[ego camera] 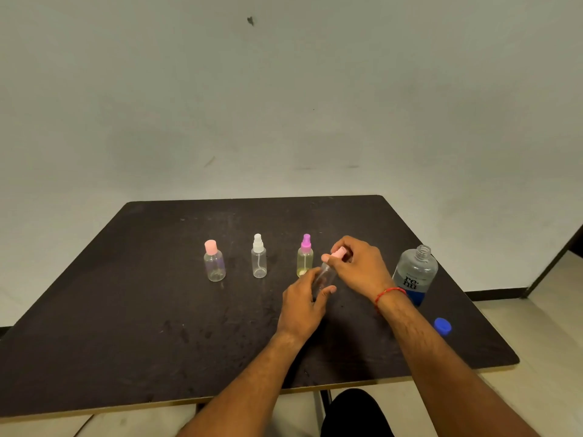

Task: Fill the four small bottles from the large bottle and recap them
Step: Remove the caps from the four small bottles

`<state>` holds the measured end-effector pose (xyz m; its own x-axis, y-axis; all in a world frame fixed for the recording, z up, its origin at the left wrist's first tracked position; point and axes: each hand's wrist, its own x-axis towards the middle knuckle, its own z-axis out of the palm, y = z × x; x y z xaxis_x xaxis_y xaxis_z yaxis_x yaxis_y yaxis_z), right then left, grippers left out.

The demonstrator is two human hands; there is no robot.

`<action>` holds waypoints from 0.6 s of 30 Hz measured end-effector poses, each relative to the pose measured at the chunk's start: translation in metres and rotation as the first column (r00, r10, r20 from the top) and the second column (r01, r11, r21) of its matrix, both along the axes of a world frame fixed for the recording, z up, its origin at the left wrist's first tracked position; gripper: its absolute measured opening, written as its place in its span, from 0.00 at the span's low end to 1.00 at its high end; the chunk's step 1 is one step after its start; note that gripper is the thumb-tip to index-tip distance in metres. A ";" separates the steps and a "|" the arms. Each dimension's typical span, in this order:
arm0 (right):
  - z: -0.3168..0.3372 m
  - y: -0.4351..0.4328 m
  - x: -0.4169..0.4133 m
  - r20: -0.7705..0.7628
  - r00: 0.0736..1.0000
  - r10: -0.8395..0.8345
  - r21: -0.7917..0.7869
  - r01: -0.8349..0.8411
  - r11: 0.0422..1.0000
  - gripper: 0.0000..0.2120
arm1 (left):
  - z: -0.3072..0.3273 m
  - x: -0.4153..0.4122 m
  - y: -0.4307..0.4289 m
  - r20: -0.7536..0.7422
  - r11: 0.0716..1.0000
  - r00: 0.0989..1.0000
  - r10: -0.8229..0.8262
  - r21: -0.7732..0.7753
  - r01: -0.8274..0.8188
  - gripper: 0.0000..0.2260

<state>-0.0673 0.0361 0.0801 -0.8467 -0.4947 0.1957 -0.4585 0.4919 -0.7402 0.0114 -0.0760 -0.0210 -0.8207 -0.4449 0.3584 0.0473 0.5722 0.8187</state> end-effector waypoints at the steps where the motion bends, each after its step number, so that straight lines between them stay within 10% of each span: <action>1: 0.000 0.001 0.000 -0.031 0.999 -0.008 0.015 0.008 1.000 0.07 | -0.001 0.000 0.000 0.006 1.000 1.000 -0.003 -0.006 0.003 0.19; 18: 0.011 0.059 0.017 -0.268 0.899 -0.346 -0.396 0.225 0.890 0.09 | 0.002 -0.016 0.006 -0.020 0.995 0.999 0.026 0.093 -0.024 0.16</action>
